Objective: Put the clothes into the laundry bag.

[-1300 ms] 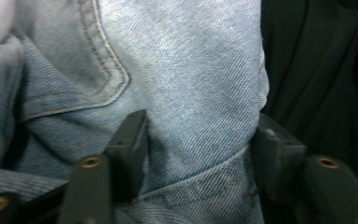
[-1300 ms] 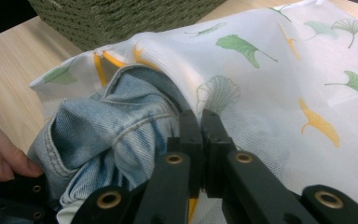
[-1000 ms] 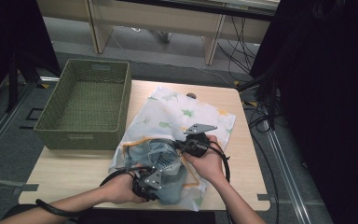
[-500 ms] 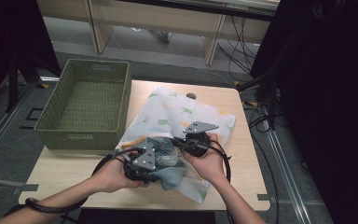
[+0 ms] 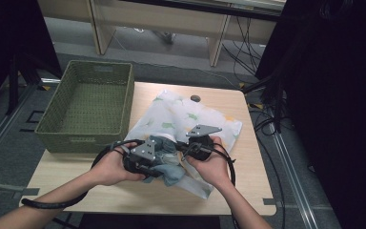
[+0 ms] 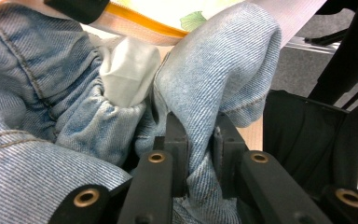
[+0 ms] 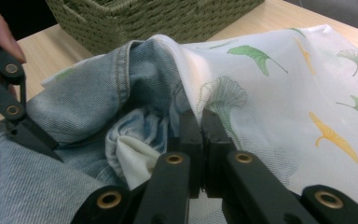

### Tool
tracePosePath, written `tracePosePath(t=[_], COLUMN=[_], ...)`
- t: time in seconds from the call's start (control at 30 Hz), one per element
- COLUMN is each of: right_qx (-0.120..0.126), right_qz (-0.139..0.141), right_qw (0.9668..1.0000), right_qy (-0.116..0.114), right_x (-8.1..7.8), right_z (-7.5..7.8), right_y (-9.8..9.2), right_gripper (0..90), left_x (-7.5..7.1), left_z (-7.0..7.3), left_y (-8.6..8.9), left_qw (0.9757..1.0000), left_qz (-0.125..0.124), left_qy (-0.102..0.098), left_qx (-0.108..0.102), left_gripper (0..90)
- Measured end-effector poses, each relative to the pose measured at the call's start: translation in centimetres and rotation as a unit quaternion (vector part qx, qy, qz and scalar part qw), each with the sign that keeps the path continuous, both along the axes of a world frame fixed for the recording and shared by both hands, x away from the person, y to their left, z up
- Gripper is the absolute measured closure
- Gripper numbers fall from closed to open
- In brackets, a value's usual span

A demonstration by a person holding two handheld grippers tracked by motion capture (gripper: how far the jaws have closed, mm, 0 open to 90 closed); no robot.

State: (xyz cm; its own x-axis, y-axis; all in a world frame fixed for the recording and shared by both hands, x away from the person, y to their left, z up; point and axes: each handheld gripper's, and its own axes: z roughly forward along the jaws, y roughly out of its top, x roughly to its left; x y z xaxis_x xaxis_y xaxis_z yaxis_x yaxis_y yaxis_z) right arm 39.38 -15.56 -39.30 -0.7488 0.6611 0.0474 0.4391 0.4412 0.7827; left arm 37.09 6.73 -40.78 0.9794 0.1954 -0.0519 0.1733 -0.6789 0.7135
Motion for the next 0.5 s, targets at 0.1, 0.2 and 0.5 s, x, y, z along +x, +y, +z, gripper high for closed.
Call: tracePosePath(t=[0.1,0.2,0.5], right_qx=[-0.006,-0.009,-0.014], right_qz=[0.003,0.005,0.006], right_qw=[1.0,0.9999,0.9999], right_qy=[-0.002,0.003,0.008], right_x=[0.08,0.09,0.09], right_z=[-0.13,-0.36,-0.61], right_y=[-0.04,-0.06,0.08], right_gripper=[90.0,90.0,90.0], left_x=[0.06,0.07,0.42], left_z=[-0.2,-0.64,-0.58], left_y=[-0.02,0.14,0.48], left_qw=[0.9997,0.9997,0.9991], left_qz=[-0.012,-0.011,0.013], left_qy=[0.008,0.01,-0.027], left_qx=[0.019,0.021,0.031], left_gripper=[74.0,72.3,78.3])
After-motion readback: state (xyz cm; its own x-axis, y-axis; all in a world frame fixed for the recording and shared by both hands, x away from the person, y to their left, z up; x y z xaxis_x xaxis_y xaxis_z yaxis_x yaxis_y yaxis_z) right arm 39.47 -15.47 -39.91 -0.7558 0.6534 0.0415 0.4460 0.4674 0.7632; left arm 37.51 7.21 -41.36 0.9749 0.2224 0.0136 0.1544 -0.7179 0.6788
